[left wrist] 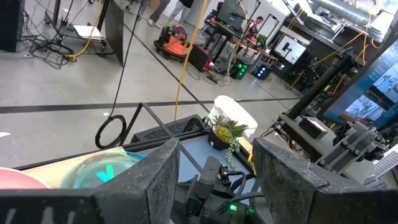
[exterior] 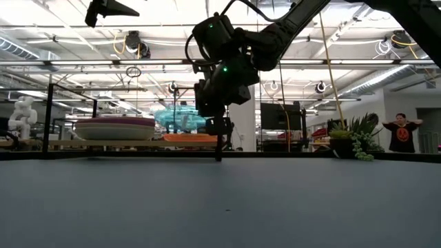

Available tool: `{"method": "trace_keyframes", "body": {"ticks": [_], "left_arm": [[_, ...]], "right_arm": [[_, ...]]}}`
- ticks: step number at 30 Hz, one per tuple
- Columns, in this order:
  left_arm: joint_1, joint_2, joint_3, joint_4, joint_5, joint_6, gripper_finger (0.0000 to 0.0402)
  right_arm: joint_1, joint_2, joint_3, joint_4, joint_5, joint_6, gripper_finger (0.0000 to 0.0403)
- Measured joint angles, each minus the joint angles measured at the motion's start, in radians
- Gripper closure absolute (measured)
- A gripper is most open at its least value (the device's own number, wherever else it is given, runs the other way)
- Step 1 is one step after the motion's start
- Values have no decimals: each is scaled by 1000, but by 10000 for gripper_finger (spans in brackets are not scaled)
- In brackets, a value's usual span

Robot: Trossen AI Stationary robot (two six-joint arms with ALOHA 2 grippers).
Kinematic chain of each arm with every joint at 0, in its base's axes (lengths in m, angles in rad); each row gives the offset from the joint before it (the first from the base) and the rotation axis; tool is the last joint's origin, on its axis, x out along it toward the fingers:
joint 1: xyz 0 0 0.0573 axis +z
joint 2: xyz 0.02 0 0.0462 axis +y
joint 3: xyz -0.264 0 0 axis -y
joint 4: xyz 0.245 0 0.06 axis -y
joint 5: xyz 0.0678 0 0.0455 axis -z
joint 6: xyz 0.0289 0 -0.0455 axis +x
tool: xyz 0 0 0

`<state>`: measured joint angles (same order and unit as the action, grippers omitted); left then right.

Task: Place and stack plates onto a shelf
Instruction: Stack the blue plate on top of the green plate on the shelf, then return to Home Position

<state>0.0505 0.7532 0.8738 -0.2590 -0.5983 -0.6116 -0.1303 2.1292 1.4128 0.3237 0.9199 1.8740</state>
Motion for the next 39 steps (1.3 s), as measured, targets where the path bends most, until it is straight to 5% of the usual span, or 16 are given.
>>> {"method": "trace_keyframes", "body": {"ticks": [16, 39], "left_arm": [[0, 0, 0, -56, 0, -35, 195], [0, -1, 0, -62, 37, -58, 195]], "right_arm": [[0, 0, -1, 28, -5, 29, 234], [16, 0, -1, 6, -113, 52, 215]]}}
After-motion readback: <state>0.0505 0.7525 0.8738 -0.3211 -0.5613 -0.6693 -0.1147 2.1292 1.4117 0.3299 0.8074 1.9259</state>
